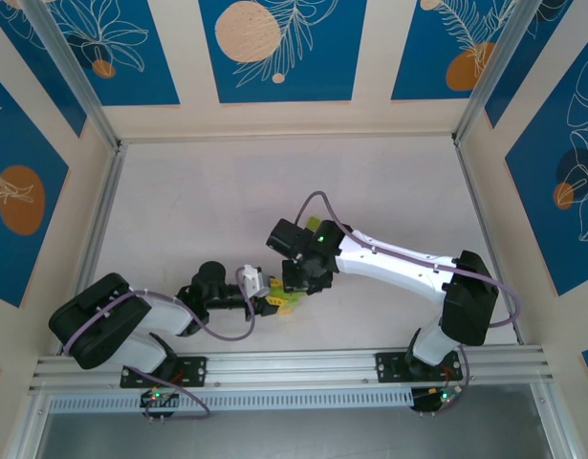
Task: Assemble a carrot with lego
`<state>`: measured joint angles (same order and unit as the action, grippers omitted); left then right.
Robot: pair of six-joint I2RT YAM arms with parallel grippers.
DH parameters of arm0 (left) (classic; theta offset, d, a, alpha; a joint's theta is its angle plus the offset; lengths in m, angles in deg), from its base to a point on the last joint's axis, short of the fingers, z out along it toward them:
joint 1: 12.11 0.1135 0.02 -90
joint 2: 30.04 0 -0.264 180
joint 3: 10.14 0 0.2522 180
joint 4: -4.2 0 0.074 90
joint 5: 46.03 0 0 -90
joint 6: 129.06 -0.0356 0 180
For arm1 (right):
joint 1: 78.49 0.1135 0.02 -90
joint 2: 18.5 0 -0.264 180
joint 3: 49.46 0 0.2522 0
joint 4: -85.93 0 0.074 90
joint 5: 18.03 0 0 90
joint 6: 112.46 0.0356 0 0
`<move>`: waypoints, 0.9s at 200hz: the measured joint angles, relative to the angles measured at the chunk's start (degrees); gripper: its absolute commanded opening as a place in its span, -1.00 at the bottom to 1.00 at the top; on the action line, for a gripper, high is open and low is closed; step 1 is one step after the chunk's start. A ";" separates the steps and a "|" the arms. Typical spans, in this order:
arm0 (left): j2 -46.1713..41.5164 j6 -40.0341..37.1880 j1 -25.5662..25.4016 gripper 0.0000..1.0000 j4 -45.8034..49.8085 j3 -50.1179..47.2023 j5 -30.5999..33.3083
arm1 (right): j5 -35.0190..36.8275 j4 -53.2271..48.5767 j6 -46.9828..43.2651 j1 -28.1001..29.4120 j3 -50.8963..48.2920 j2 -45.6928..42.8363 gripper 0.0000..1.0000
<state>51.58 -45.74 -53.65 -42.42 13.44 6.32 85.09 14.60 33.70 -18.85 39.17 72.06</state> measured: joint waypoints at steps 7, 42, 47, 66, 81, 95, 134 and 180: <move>0.00 -0.02 0.00 -0.60 0.02 0.00 0.00 | 0.15 0.02 0.02 0.04 -0.02 -0.02 -0.34; 0.00 -0.17 0.00 -0.60 0.02 0.00 0.02 | 0.17 0.28 0.00 0.04 -0.17 -0.09 -0.33; 0.00 -0.17 0.00 -0.60 0.02 0.00 0.02 | 0.17 0.31 0.00 0.07 -0.20 -0.09 -0.34; 0.00 -0.20 0.00 -0.60 0.02 0.00 0.00 | 0.28 0.33 0.00 0.37 -0.28 -0.09 -0.33; -0.02 -0.37 0.00 -0.60 0.04 -0.02 -0.02 | 0.66 0.28 0.02 0.68 -0.28 -0.04 -0.33; 0.00 -0.39 0.00 -0.60 0.04 0.00 -0.04 | 1.27 0.15 0.02 1.07 -0.24 0.09 -0.33; 0.00 -0.81 -0.11 -0.60 0.04 0.00 -0.04 | 3.06 -1.36 0.44 2.19 1.09 1.18 -0.33; 0.00 -0.96 -0.11 -0.60 0.07 0.00 -0.09 | 3.72 -2.08 0.46 2.62 1.73 1.73 -0.33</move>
<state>51.58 -46.70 -53.76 -42.35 13.44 6.23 88.81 12.53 34.16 -16.23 40.90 73.79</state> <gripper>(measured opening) 0.351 0.335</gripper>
